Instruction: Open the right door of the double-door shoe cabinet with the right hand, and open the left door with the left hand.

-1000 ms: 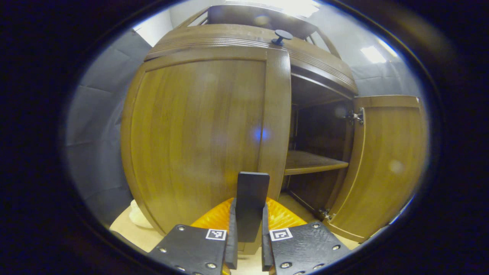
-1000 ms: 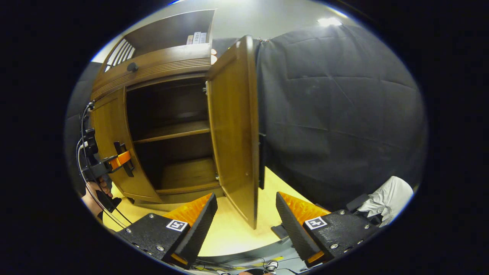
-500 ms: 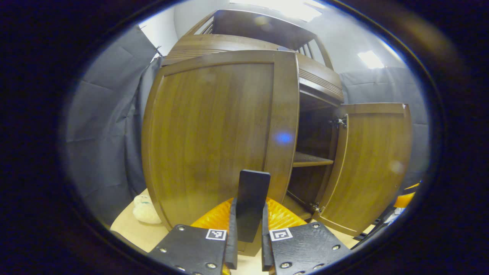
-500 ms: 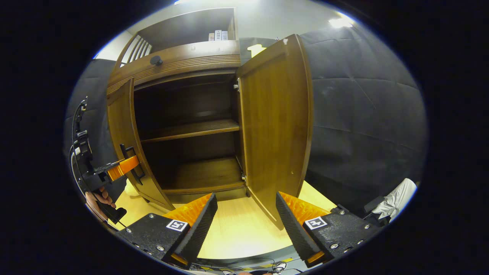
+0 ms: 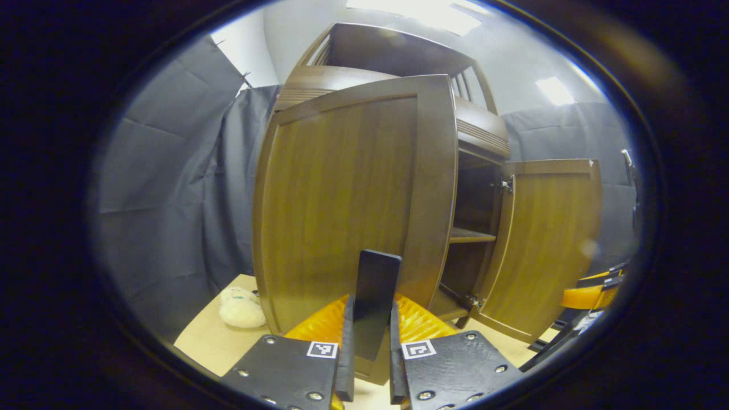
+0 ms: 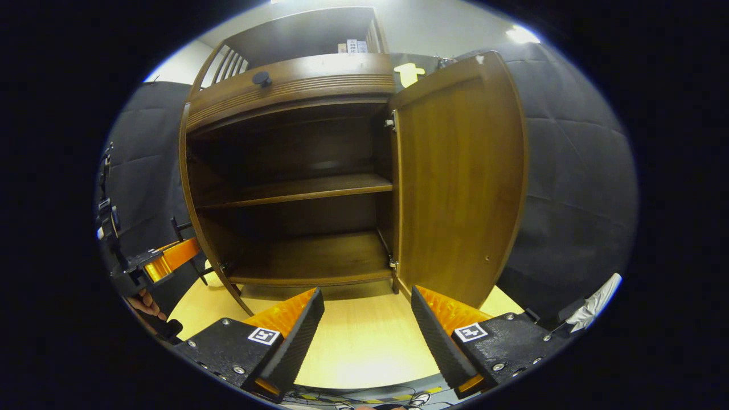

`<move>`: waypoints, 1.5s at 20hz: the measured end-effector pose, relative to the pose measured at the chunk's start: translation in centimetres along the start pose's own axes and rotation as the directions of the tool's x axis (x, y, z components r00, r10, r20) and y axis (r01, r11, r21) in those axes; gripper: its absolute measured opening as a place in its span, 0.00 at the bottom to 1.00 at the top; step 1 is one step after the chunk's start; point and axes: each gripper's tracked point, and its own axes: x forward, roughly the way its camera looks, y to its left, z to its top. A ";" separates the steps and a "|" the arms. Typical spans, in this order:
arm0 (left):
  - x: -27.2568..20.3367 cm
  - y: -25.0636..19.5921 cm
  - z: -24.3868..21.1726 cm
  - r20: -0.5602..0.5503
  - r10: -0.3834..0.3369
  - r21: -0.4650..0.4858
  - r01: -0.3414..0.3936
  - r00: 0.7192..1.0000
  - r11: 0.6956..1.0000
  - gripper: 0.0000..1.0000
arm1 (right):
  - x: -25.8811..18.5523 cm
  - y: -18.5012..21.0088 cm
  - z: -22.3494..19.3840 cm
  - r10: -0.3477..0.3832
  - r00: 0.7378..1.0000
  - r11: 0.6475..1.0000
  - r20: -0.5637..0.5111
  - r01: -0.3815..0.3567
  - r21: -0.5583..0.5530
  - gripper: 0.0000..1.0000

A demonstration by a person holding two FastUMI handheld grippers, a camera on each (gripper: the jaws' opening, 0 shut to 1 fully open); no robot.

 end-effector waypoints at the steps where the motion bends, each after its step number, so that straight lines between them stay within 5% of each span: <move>1: 0.1 0.1 0.0 0.000 0.009 0.002 -0.009 1.000 1.000 0.33 | 0.2 0.4 -0.1 0.012 1.000 1.000 -0.002 -0.012 -0.001 0.92; 4: 0.1 0.3 0.2 0.002 0.026 0.001 -0.026 1.000 1.000 0.33 | 1.1 1.5 0.0 0.040 0.999 0.999 -0.006 -0.040 -0.005 0.95; 8: -0.2 0.4 1.0 0.008 0.038 0.029 -0.038 0.999 0.999 0.12 | 2.1 3.1 -0.2 0.082 0.997 0.997 -0.012 -0.082 -0.006 0.95; 10: -0.2 0.8 1.0 0.006 0.054 0.030 -0.054 0.999 0.998 0.24 | 2.3 3.8 -0.6 0.103 0.994 0.995 -0.023 -0.103 -0.008 0.92; 16: -3.7 5.3 0.7 -0.014 0.117 -0.016 -0.118 0.993 0.993 0.10 | 2.7 5.5 -0.7 0.139 0.990 0.990 -0.038 -0.140 -0.018 0.95; 17: -4.2 5.9 0.3 -0.019 0.130 -0.026 -0.130 0.991 0.991 0.24 | 2.7 5.6 -0.8 0.142 0.989 0.989 -0.041 -0.143 -0.019 0.95; 21: -5.3 10.5 0.5 -0.010 0.206 0.019 -0.206 0.978 0.978 0.23 | 3.1 6.1 -1.0 0.150 0.987 0.988 -0.054 -0.151 -0.016 0.95; 22: -7.1 12.1 0.7 0.000 0.234 0.030 -0.234 0.972 0.972 0.04 | 3.3 6.3 -1.0 0.152 0.987 0.988 -0.059 -0.153 -0.014 0.95; 23: -7.1 13.8 1.0 0.002 0.255 0.032 -0.254 0.967 0.967 0.03 | 3.3 6.4 -1.1 0.155 0.986 0.988 -0.064 -0.156 -0.014 0.95; 30: -7.8 18.0 1.4 0.005 0.132 -0.021 -0.132 0.991 0.991 0.03 | 4.2 5.7 0.5 0.130 0.991 0.990 -0.039 -0.131 -0.049 0.95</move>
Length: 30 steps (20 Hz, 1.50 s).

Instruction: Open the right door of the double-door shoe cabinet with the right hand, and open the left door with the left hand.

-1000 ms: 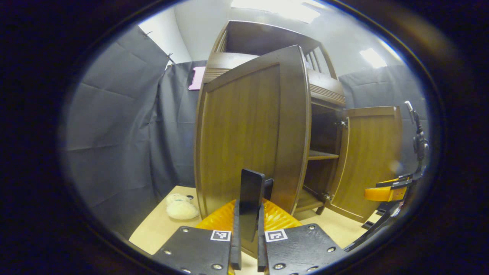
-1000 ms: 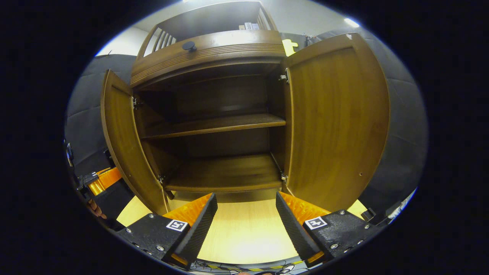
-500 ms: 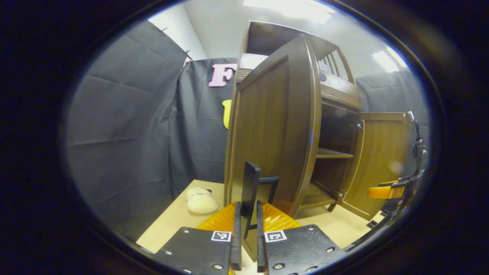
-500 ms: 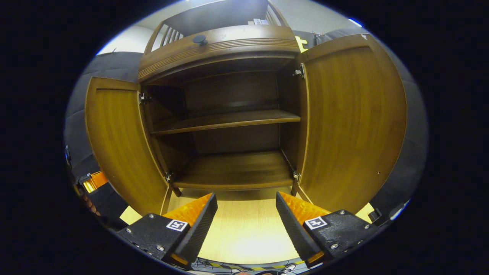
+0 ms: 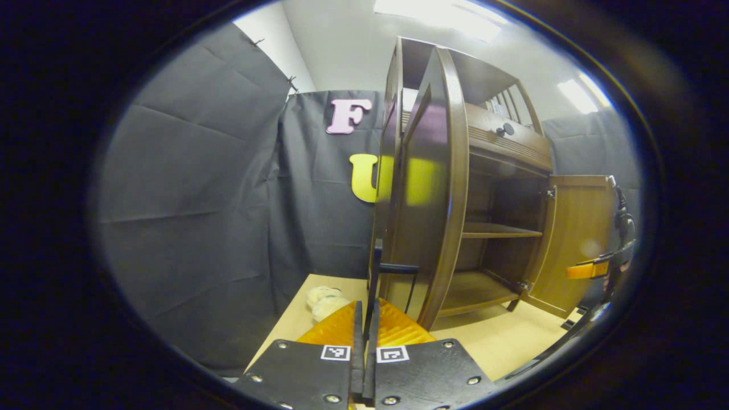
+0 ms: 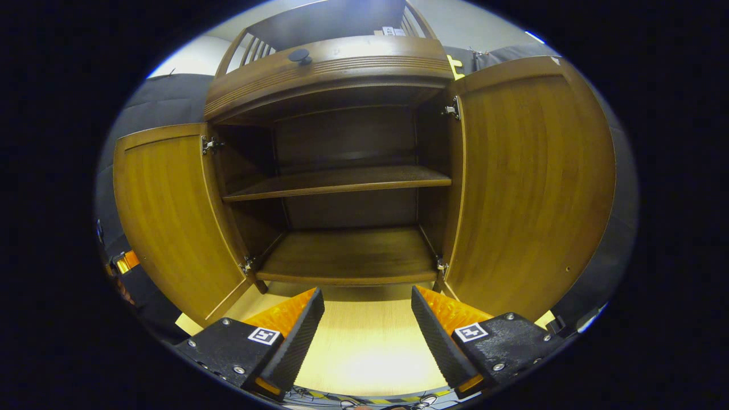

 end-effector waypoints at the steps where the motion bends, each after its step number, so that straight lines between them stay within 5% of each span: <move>1: 0.0 -0.1 0.0 -0.001 -0.011 -0.011 0.011 1.000 1.000 0.03 | 0.0 -0.2 0.4 -0.006 1.000 1.000 0.009 0.006 0.000 0.95; 10: -1.2 0.8 -0.1 -0.021 0.073 0.029 -0.073 0.997 0.997 0.02 | 0.0 -2.6 1.5 -0.068 0.997 0.998 0.037 0.068 0.013 0.95; 12: -3.2 1.2 -0.2 -0.025 0.145 -0.070 -0.146 0.989 0.987 0.00 | 0.0 -2.7 1.4 -0.074 0.997 0.997 0.013 0.073 0.035 0.92; 15: -7.1 0.5 -0.2 -0.008 0.235 -0.175 -0.233 0.972 0.957 0.00 | -0.1 -2.7 2.7 -0.057 0.998 0.997 0.017 0.056 0.061 0.96; 23: -12.9 -7.0 5.0 0.093 0.320 -0.107 -0.310 0.943 0.945 0.04 | -3.0 -4.0 6.0 0.032 0.987 0.999 0.155 -0.029 -0.022 0.92; 27: -10.1 -12.6 6.1 0.061 0.303 -0.034 -0.302 0.951 0.953 0.52 | -5.5 -5.3 6.3 0.080 0.979 0.996 0.186 -0.073 -0.041 0.92; 30: -10.0 -14.8 7.6 0.082 0.368 0.041 -0.372 0.926 0.927 0.88 | -7.6 -7.2 5.5 0.087 0.977 0.996 0.197 -0.079 -0.051 0.92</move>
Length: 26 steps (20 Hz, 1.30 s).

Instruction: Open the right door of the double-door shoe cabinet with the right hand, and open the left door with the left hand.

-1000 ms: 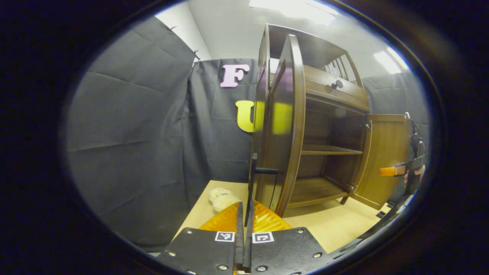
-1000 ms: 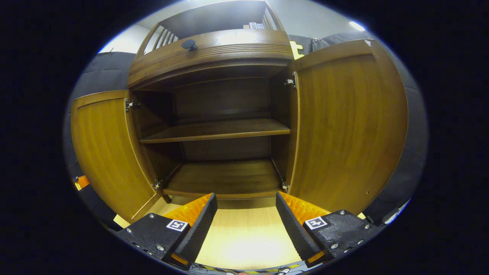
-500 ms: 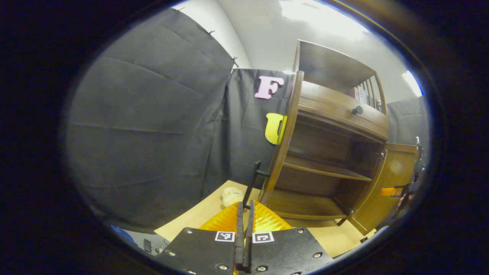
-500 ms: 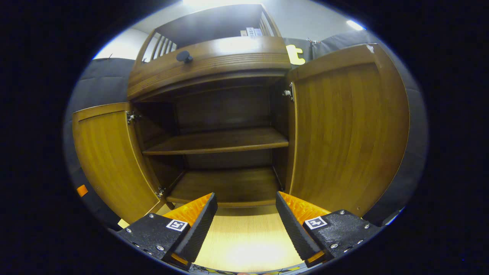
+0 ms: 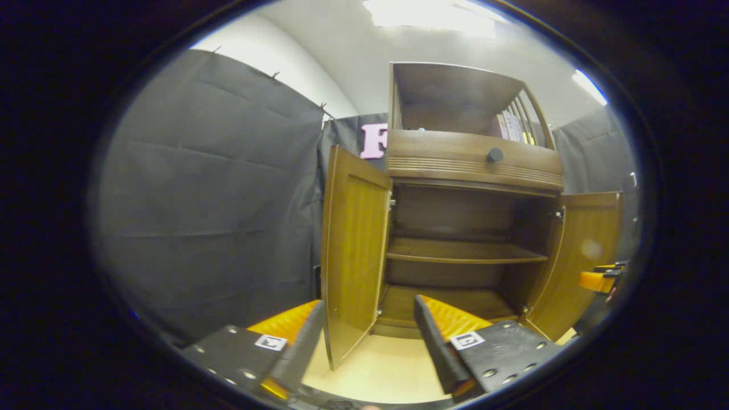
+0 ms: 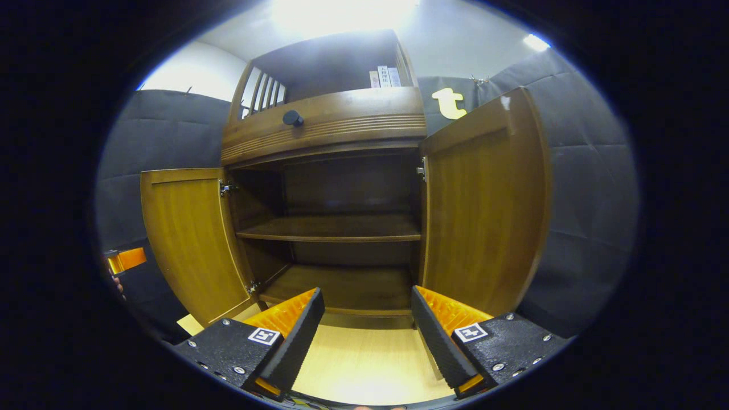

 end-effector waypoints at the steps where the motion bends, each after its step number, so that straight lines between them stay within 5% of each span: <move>1: -0.3 -0.7 0.6 0.003 0.021 -0.001 -0.021 1.000 1.000 1.00 | -0.8 -0.6 -0.2 0.001 1.000 1.000 0.000 -0.001 -0.003 0.92; 2: -0.7 -1.9 0.5 0.003 0.027 -0.013 -0.026 1.000 1.000 0.90 | -1.4 -1.1 -0.4 0.005 1.000 1.000 0.002 -0.005 -0.005 0.92; 4: -1.4 -4.0 1.3 0.024 0.031 -0.051 -0.029 0.999 0.998 1.00 | -3.0 -2.2 -0.7 0.013 1.000 1.000 0.004 -0.013 -0.003 0.92; 7: -2.6 -6.2 2.8 0.060 0.033 -0.080 -0.029 0.998 0.996 1.00 | -5.2 -4.1 -1.7 0.040 0.999 0.999 -0.004 -0.040 0.007 0.92; 14: -5.4 -10.1 2.6 0.066 -0.027 0.038 0.024 0.997 0.999 1.00 | -7.2 -6.9 -1.4 0.023 1.000 1.000 0.018 -0.023 -0.011 0.92; 26: -4.3 -6.4 1.1 0.059 -0.080 0.012 0.080 0.995 0.997 1.00 | -6.1 -2.3 -0.3 -0.019 0.998 1.000 0.062 0.019 -0.005 0.92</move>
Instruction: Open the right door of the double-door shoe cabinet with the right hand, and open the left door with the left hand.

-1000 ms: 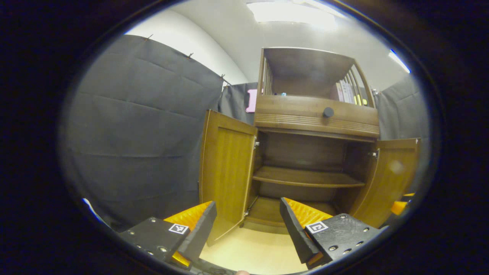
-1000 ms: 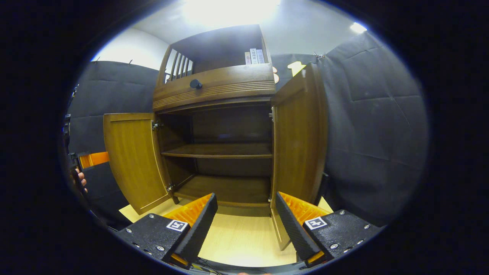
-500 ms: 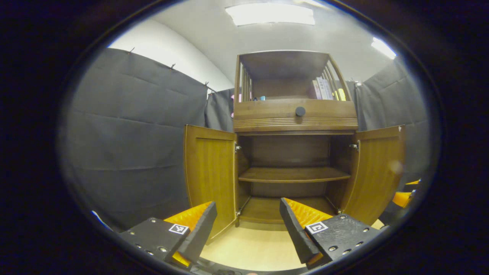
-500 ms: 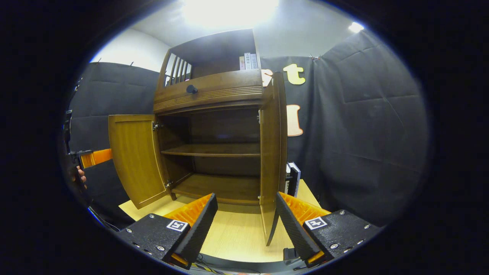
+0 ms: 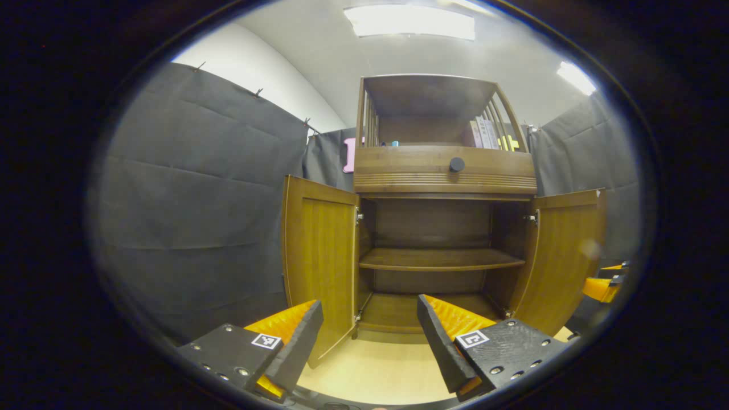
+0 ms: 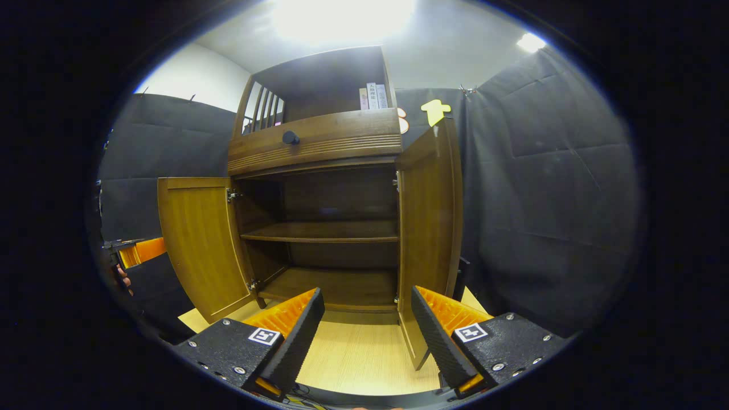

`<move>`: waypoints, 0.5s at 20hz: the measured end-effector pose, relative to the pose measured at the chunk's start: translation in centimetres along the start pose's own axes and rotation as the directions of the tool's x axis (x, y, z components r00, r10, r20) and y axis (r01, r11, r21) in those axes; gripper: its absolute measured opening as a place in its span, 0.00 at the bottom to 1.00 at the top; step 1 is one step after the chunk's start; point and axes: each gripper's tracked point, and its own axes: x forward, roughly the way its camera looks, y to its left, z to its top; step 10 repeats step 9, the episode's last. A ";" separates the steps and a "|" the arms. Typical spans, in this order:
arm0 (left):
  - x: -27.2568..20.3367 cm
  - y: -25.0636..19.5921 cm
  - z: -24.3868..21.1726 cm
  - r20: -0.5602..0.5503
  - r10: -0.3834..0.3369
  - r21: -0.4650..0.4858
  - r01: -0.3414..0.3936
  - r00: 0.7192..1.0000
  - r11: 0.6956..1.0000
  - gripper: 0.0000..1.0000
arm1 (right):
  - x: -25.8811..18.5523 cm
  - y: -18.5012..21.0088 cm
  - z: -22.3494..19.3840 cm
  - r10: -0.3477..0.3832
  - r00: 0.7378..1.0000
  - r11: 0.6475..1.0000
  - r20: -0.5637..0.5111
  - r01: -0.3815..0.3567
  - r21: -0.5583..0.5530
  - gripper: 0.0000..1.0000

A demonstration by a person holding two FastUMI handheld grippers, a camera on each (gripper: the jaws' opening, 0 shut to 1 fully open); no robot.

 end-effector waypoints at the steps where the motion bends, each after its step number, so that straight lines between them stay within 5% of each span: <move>1: 0.1 0.2 -0.5 -0.004 -0.004 -0.008 0.004 1.000 1.000 1.00 | 0.0 0.4 0.0 -0.001 1.000 1.000 0.005 0.001 -0.002 0.92; 5: 0.6 1.2 -1.7 -0.001 -0.023 -0.023 0.023 1.000 0.999 0.95 | 0.5 2.1 -1.3 0.003 1.000 1.000 -0.024 -0.003 0.007 0.92; 10: 0.9 1.5 -2.9 -0.010 -0.067 -0.049 0.067 0.998 0.997 1.00 | 0.2 3.0 -1.9 -0.013 0.999 1.000 -0.033 0.013 -0.004 0.95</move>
